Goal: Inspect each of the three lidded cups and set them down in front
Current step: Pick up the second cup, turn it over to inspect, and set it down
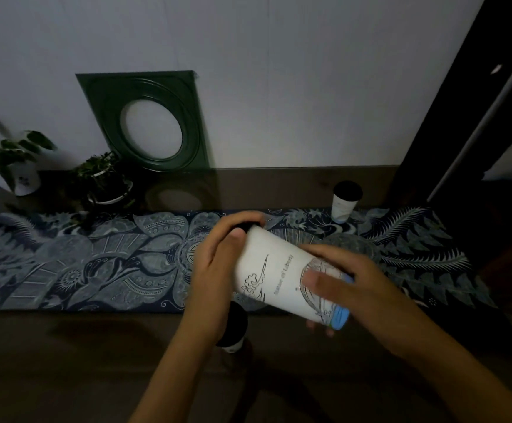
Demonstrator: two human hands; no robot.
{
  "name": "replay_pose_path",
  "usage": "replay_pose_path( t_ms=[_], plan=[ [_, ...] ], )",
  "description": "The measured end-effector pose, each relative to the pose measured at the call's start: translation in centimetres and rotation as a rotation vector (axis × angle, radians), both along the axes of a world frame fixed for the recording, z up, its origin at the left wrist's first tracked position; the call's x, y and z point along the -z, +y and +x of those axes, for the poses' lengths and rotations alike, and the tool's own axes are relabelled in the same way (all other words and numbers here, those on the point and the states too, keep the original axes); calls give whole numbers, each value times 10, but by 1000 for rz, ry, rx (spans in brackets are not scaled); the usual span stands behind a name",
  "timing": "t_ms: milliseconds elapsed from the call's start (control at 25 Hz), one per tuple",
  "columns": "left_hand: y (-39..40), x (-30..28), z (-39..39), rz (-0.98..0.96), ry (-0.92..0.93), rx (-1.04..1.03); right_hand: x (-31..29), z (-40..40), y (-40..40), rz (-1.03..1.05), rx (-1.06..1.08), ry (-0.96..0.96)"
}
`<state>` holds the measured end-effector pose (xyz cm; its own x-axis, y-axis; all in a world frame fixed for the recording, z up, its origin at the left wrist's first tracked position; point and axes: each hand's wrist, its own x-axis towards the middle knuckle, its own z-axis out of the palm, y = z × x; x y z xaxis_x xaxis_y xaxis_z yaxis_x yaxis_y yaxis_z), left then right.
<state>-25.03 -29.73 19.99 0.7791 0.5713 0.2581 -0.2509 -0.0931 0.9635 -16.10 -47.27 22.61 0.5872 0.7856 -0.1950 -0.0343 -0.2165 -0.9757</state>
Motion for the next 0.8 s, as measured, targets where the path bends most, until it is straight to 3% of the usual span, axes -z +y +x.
replay_pose_path(
  t_ms=[120, 160, 240, 280, 400, 440, 480, 560, 600, 720, 760, 800],
  plan=[
    [0, -2, 7, -168, 174, -57, 11, 8, -2, -281, -131, -1188],
    [1, -1, 6, -181, 183, -43, 16, 11, -3, -268, -151, -1394],
    [2, -1, 2, -119, 119, 16, 18, 13, -6, -205, -139, -1391],
    [3, -1, 0, -67, 72, 48, 15, 12, -6, -172, -119, -1193],
    [7, -2, -3, 43, 3, 99, 2, 5, -2, 30, -57, -107],
    [8, -1, -4, 51, -7, 104, 1, 4, -1, 58, -23, 136],
    [9, 0, -4, 48, -15, 103, 2, 2, -1, 44, -3, 245],
    [9, 2, -3, 3, -14, 68, 0, 1, 2, -2, -9, 129],
    [8, 3, -1, -28, 4, 40, 0, 0, 3, -47, -18, -93],
    [6, 4, 8, -95, 129, -32, 11, 5, 2, -285, -92, -1186],
    [7, 3, 10, -86, 163, -35, 15, 6, 1, -287, -105, -1343],
    [8, 3, 11, -64, 172, -31, 16, 7, 1, -288, -104, -1336]
  ],
)
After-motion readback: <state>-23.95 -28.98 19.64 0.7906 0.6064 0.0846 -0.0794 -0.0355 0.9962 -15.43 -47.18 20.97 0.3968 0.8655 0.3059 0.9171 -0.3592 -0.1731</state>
